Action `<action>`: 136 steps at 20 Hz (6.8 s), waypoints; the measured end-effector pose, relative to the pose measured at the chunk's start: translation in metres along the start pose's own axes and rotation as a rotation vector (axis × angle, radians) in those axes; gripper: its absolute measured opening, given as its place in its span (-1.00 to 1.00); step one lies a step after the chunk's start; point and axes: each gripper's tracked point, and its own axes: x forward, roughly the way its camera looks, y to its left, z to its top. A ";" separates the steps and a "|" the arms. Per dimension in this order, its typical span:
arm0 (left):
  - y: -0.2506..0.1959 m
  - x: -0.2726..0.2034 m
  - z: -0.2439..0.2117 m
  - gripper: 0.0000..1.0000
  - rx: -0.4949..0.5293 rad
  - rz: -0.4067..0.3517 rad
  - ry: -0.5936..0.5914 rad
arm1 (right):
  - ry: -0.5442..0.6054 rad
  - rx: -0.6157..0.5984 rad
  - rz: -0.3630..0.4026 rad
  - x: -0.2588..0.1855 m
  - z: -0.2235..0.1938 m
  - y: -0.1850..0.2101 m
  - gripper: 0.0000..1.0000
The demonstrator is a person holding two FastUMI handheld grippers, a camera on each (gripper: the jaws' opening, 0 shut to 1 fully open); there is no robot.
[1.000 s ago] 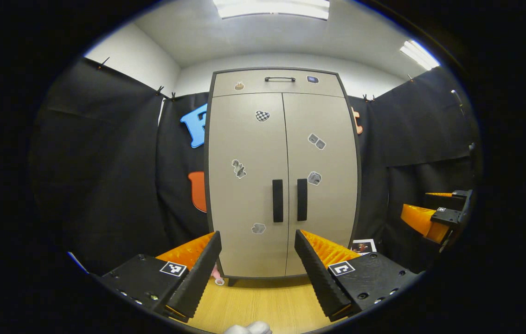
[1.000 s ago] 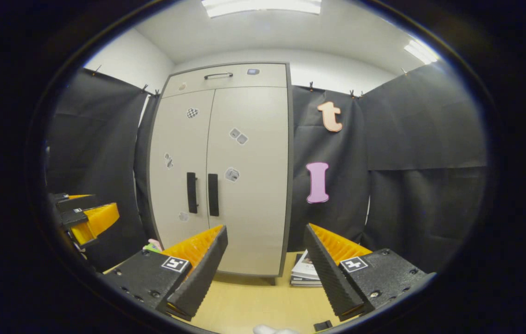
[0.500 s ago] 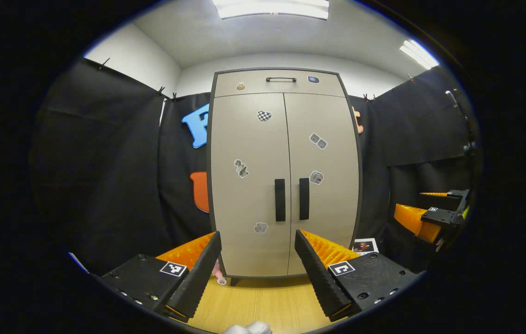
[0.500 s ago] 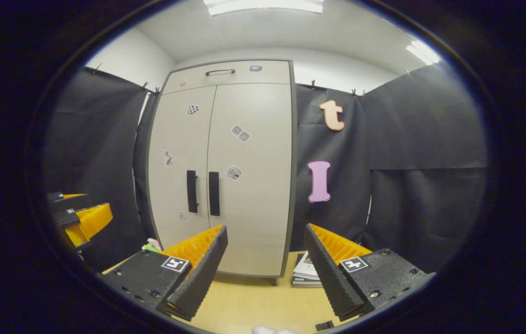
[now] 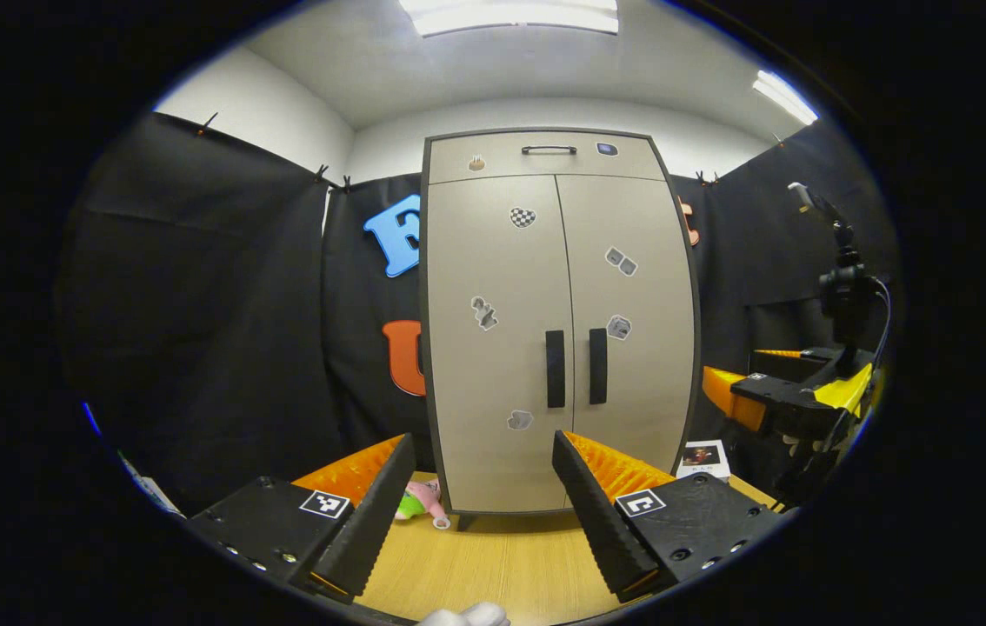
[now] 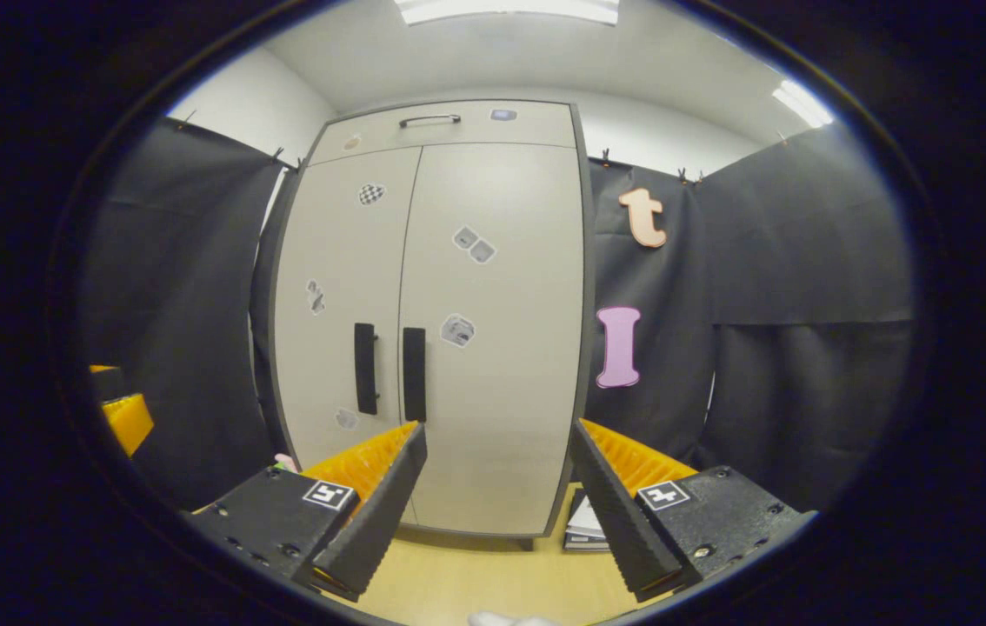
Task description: Open the right door of the double-door shoe cabinet with the right hand, and open the left door with the left hand.
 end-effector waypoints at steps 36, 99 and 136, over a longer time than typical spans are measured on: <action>0.029 -0.006 -0.001 0.91 -0.038 0.136 0.025 | 0.161 0.099 0.029 0.217 -0.024 0.103 -0.29; -0.164 -0.024 0.006 0.89 -0.043 -0.091 0.019 | 0.158 0.077 0.152 0.024 -0.036 -0.146 -0.93; -0.064 0.004 -0.014 0.91 -0.015 -0.110 0.015 | 0.081 0.081 0.017 -0.107 -0.034 -0.047 0.86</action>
